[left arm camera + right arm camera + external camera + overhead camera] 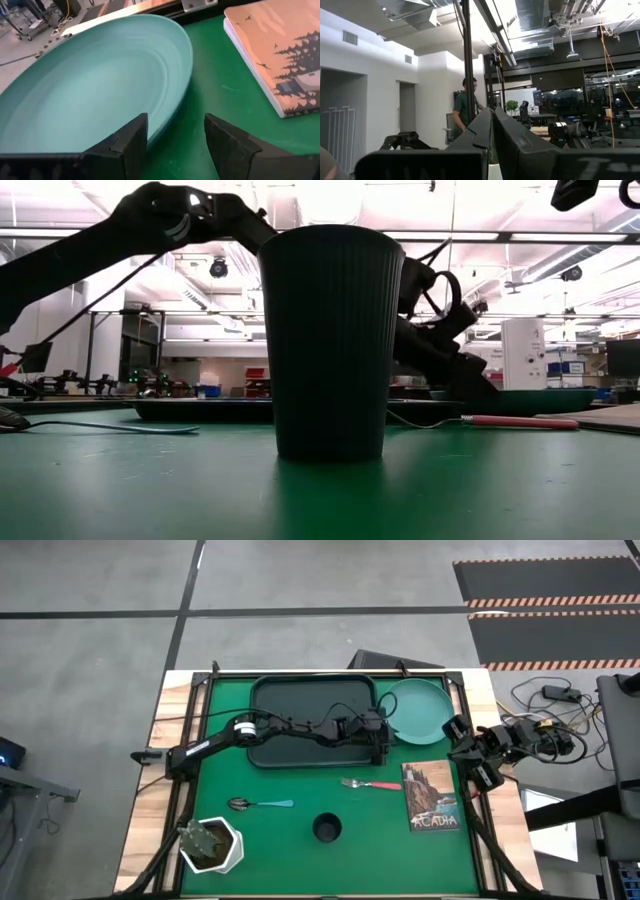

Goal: Pick and place plate/cup/fork/spoon on tray
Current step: Put the green plate on the black tray

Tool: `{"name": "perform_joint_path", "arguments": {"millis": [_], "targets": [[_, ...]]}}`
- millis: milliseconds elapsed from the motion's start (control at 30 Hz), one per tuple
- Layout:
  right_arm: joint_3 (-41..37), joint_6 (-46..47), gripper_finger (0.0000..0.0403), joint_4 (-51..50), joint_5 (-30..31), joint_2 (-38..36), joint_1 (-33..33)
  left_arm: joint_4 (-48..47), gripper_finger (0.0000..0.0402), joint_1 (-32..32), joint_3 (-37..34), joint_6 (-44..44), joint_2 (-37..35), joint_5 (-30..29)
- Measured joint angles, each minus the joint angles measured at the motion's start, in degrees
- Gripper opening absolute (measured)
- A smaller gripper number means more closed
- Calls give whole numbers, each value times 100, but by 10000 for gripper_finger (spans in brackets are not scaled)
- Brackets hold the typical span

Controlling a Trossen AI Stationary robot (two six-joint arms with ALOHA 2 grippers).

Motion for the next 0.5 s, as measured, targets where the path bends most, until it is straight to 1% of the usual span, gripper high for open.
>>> {"name": "perform_joint_path", "arguments": {"millis": [333,500], "targets": [[0,15,9,-45,-2,0,0,3,176,66,0,5,24,-11],[0,15,9,-71,-2,0,0,47,176,87,-3,483,20,52]]}}
